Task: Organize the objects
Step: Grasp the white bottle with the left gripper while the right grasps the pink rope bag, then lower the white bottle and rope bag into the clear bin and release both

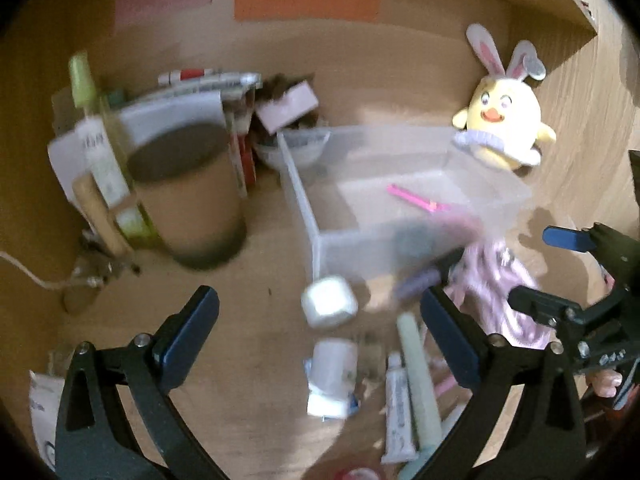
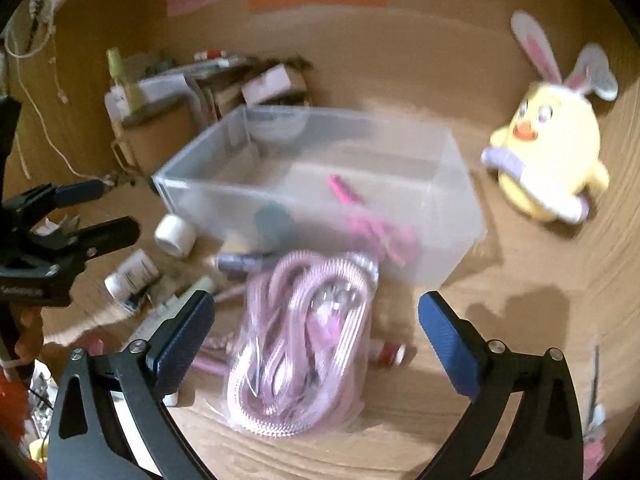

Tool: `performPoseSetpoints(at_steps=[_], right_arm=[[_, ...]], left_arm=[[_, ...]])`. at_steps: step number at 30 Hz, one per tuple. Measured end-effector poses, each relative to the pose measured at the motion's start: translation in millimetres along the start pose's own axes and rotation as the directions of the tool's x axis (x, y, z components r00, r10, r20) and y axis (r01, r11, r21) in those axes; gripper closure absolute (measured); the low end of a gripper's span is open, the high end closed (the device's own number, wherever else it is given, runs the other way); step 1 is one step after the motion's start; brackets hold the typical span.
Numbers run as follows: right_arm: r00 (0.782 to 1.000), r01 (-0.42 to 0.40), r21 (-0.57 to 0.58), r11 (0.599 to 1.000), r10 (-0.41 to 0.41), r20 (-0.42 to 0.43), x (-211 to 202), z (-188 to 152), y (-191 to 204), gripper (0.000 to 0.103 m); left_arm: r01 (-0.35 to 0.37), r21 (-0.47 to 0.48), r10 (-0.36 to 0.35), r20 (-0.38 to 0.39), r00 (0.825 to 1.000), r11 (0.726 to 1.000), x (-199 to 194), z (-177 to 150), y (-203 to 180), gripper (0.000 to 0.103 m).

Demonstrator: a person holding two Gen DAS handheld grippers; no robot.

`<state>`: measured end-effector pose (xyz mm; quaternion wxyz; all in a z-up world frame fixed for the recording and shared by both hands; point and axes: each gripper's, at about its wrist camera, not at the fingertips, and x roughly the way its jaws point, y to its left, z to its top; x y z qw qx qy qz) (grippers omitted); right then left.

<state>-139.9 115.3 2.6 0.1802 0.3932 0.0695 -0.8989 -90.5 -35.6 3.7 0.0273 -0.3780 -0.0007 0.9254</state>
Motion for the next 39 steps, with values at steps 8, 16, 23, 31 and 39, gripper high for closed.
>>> performPoseSetpoints(at_steps=[8, 16, 23, 31, 39], right_arm=[[0.996, -0.018, 0.034, 0.999, 0.021, -0.088, 27.1, -12.8, 1.4, 0.002], [0.996, -0.037, 0.056, 0.998, 0.041, -0.077, 27.2, -14.0, -4.2, 0.035], [0.994, -0.085, 0.091, 0.992, 0.091, -0.064, 20.3, -15.0, -11.8, 0.055], [0.996, -0.086, 0.128, 0.988, 0.086, 0.007, -9.8, -16.0, -24.9, 0.056], [0.982, -0.1, 0.123, 0.987, 0.079, 0.17, -57.1, 13.4, -32.6, 0.056]], left_arm=[[0.032, 0.031, -0.031, -0.04, 0.999, 0.999, 0.9, -33.7, -4.8, 0.02], [0.047, 0.045, -0.044, -0.07, 0.997, 0.998, 5.3, -42.4, -7.1, 0.053], [0.039, 0.06, -0.034, -0.08, 0.996, 0.997, 6.9, -44.2, -11.2, 0.074], [0.015, 0.067, -0.015, -0.011, 1.0, 0.998, -15.3, -37.0, -16.2, 0.074], [0.057, 0.012, -0.058, 0.103, 0.993, 0.998, -45.8, -11.1, -18.3, 0.074]])
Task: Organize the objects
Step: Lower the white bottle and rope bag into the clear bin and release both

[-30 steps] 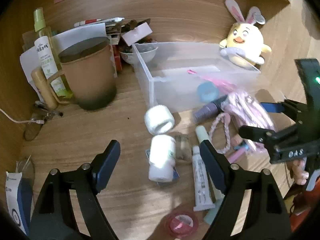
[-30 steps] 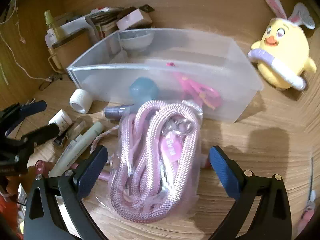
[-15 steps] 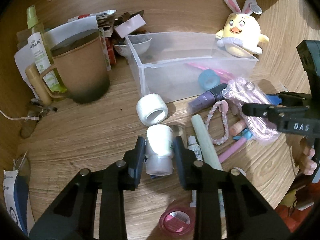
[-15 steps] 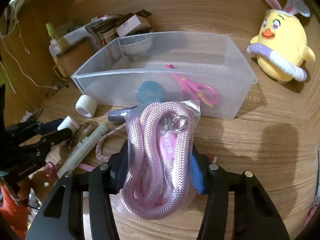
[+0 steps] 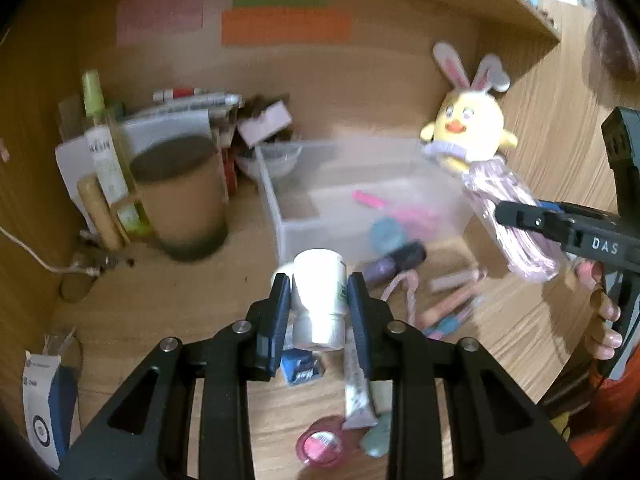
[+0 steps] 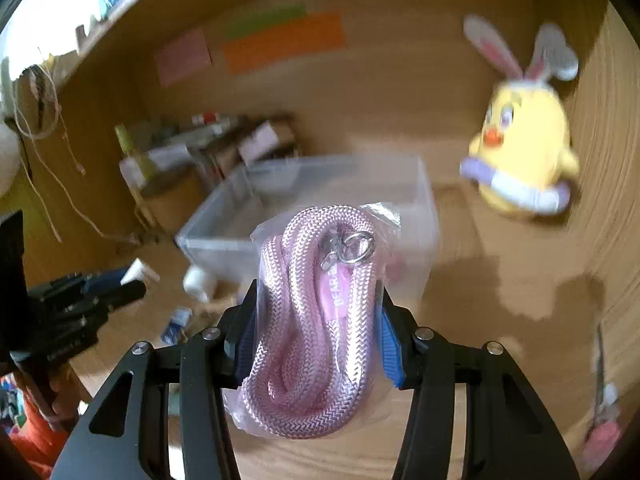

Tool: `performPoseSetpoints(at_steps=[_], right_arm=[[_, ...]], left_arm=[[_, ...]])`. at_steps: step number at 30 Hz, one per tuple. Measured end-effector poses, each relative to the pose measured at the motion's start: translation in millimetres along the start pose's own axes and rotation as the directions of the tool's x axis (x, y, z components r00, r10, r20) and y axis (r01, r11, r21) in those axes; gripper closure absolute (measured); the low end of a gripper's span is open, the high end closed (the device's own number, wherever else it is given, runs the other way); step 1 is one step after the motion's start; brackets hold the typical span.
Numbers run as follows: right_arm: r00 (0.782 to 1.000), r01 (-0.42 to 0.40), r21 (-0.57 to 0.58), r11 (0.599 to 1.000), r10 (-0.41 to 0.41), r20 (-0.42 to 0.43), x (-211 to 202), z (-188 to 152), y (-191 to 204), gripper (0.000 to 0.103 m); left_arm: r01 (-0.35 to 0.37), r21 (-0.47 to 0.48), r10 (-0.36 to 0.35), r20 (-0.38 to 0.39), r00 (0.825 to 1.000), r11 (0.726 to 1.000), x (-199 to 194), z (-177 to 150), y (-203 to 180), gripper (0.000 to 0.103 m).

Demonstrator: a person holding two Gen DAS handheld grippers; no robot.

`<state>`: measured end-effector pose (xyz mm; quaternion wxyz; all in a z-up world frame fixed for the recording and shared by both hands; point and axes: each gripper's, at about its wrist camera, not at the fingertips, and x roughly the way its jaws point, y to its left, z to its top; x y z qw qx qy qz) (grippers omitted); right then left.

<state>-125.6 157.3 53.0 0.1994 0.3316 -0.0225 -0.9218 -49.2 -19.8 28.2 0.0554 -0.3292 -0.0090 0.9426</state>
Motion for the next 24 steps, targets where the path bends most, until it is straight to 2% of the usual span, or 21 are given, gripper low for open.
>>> performPoseSetpoints(at_steps=[7, 10, 19, 24], right_arm=[[0.992, 0.021, -0.018, 1.0, -0.019, 0.121, -9.6, 39.1, 6.8, 0.056], [0.99, 0.029, -0.029, 0.999, -0.024, 0.139, -7.0, 52.6, 6.8, 0.056], [0.989, 0.038, -0.041, 0.998, -0.032, 0.141, 15.7, 85.0, -7.2, 0.056], [0.996, 0.053, -0.062, 0.997, -0.048, 0.074, 50.8, 88.0, -16.0, 0.056]], left_arm=[[-0.002, -0.003, 0.003, 0.107, 0.994, 1.0, -10.3, 31.8, -9.9, 0.074], [-0.001, 0.008, 0.0, 0.125, 0.992, 1.0, -6.9, 43.7, -12.7, 0.074], [-0.027, 0.049, 0.023, 0.072, 0.997, 0.998, 39.0, 76.9, -17.4, 0.074], [-0.006, 0.045, 0.006, -0.01, 1.0, 0.999, 72.7, 85.1, -13.0, 0.074]])
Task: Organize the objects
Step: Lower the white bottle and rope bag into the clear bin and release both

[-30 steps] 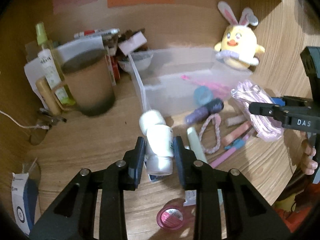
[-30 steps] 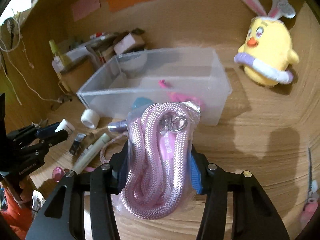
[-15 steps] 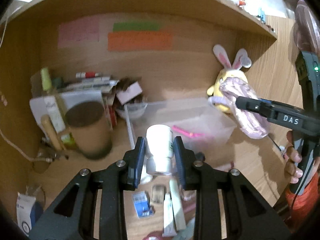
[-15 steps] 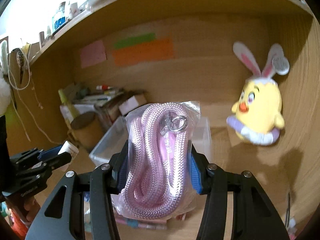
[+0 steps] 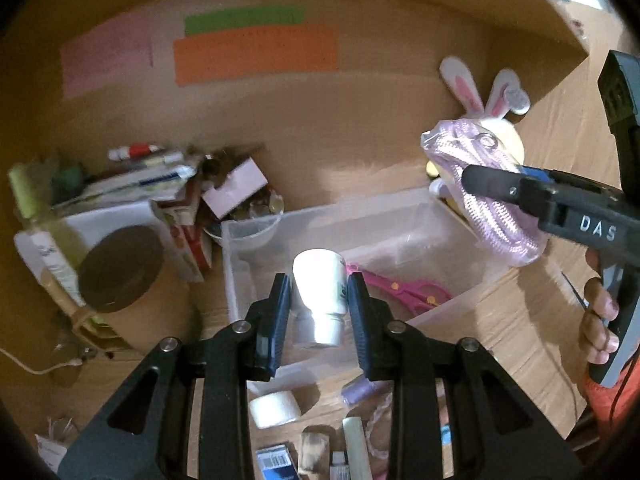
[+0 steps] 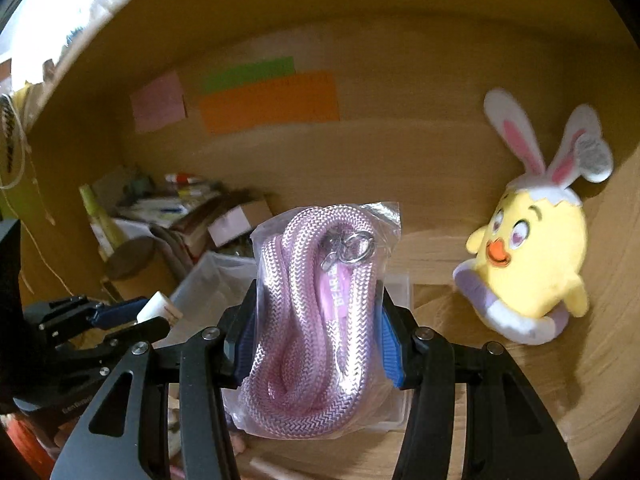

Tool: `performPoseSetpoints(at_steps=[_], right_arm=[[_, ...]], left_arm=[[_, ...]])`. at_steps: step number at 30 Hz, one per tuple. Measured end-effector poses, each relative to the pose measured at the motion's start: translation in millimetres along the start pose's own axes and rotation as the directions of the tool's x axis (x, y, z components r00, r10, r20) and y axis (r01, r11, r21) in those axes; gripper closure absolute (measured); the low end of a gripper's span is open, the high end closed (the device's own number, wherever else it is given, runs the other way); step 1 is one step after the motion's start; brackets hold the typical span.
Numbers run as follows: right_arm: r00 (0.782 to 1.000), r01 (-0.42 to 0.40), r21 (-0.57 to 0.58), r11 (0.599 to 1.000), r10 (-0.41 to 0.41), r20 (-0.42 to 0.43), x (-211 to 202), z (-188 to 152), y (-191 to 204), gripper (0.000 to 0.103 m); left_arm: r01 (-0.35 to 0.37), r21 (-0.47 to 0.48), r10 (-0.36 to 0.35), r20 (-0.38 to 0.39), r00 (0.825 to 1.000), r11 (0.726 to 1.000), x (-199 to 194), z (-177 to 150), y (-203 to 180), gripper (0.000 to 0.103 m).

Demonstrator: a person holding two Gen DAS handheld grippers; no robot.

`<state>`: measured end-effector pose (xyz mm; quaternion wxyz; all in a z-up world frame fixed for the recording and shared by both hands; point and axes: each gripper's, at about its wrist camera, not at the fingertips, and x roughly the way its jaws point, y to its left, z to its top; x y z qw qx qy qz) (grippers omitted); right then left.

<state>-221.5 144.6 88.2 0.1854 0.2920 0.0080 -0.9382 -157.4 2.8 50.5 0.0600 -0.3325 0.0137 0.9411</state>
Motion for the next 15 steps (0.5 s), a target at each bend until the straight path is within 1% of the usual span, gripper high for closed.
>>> performPoseSetpoints(at_steps=[2, 7, 12, 15], right_arm=[[0.999, 0.0, 0.001, 1.0, 0.0, -0.035, 16.2, -3.1, -2.9, 0.056], [0.992, 0.021, -0.012, 1.0, -0.023, -0.128, 54.8, -13.1, -7.4, 0.056], [0.978, 0.011, -0.031, 0.999, -0.017, -0.21, 81.8, -23.1, -6.6, 0.056], [0.969, -0.002, -0.035, 0.999, -0.007, -0.249, 90.3, -28.2, -5.3, 0.056]], left_arm=[[0.006, -0.004, -0.007, -0.041, 0.999, 1.0, 16.6, 1.1, 2.2, 0.074], [0.009, -0.011, -0.01, -0.113, 0.994, 1.0, 45.3, -0.8, 4.7, 0.074], [0.026, -0.026, -0.03, -0.151, 0.988, 0.999, 61.7, -1.9, 7.9, 0.074], [0.021, -0.026, -0.025, -0.16, 0.987, 0.999, 64.4, -3.0, 8.1, 0.074]])
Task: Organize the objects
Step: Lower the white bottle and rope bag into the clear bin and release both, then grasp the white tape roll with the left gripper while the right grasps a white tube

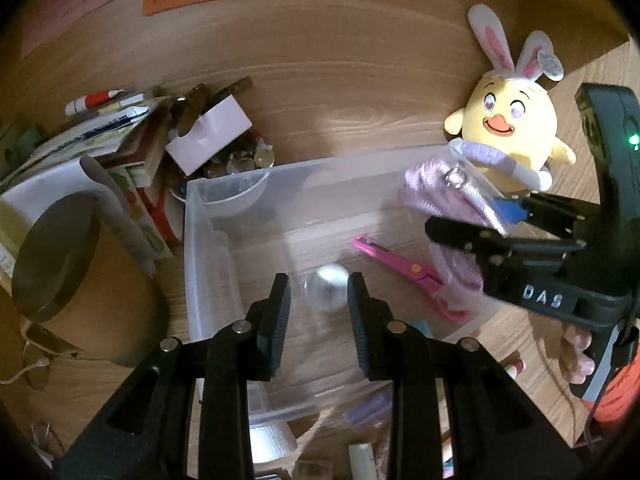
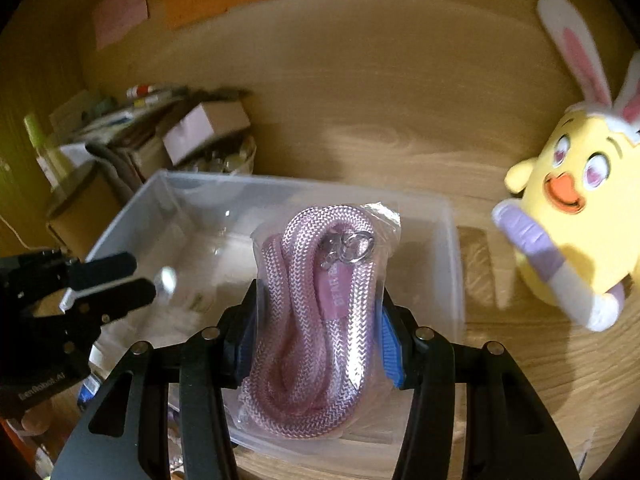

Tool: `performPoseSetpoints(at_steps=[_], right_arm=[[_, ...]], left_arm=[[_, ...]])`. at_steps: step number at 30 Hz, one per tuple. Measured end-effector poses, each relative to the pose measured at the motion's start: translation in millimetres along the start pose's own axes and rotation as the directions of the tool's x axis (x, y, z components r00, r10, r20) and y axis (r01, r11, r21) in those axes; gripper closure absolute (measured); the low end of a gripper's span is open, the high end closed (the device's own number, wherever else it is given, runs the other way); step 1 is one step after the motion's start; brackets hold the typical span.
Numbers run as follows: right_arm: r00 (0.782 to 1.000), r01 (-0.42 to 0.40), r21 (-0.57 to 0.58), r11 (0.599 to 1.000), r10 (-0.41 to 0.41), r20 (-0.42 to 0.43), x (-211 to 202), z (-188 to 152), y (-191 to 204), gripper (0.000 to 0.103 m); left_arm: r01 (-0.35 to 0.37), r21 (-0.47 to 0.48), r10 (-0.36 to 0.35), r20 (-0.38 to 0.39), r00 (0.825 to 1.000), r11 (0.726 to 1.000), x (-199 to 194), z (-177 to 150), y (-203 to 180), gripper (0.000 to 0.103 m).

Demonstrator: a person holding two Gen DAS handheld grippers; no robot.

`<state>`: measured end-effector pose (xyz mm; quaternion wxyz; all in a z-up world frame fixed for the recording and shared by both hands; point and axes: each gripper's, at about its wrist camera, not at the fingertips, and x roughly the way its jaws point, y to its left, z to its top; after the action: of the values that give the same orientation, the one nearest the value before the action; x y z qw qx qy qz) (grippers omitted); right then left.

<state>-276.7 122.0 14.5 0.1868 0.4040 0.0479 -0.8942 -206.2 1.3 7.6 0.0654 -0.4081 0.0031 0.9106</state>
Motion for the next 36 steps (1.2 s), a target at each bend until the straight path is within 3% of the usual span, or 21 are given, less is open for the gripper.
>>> performPoseSetpoints(at_steps=[4, 8, 11, 15, 19, 21, 28, 36], right_arm=[[0.999, 0.003, -0.028, 1.0, -0.004, -0.041, 5.1, -4.5, 4.4, 0.053], [1.0, 0.015, -0.038, 0.999, -0.015, -0.012, -8.6, -6.2, 7.9, 0.053], [1.0, 0.022, -0.042, 0.999, -0.021, 0.017, -22.1, -5.0, 10.7, 0.05], [0.997, 0.04, -0.059, 0.997, -0.036, 0.067, -46.1, -9.1, 15.4, 0.036], [0.995, 0.023, -0.079, 0.997, -0.015, 0.1, -69.4, -18.5, 21.1, 0.031], [0.994, 0.014, -0.09, 0.996, -0.004, 0.11, -80.7, -26.0, 24.0, 0.027], [0.995, -0.019, -0.127, 0.992, 0.031, 0.094, -92.9, -54.8, 34.3, 0.024], [0.998, -0.059, -0.15, 0.987, 0.057, -0.019, -67.2, -91.0, 41.7, 0.024]], left_arm=[[0.007, -0.003, -0.007, 0.002, 1.0, 1.0, -3.3, -1.1, 0.9, 0.074], [-0.004, 0.012, 0.004, 0.02, 1.0, 1.0, -13.7, -4.8, -1.7, 0.071], [-0.013, 0.011, 0.013, 0.044, 0.999, 1.0, -25.1, -6.9, -3.0, 0.059], [-0.034, 0.005, 0.033, 0.097, 0.995, 0.999, -45.3, -8.8, -3.8, 0.037], [-0.068, 0.008, 0.066, 0.15, 0.986, 0.998, -69.2, -13.0, -3.7, 0.012], [-0.086, 0.004, 0.084, 0.172, 0.981, 0.996, -80.4, -17.7, -2.3, 0.005], [-0.145, -0.008, 0.144, 0.17, 0.975, 0.989, -94.6, -42.1, 8.9, 0.002], [-0.119, -0.053, 0.121, 0.033, 0.992, 0.991, -59.5, -74.0, 22.8, 0.002]])
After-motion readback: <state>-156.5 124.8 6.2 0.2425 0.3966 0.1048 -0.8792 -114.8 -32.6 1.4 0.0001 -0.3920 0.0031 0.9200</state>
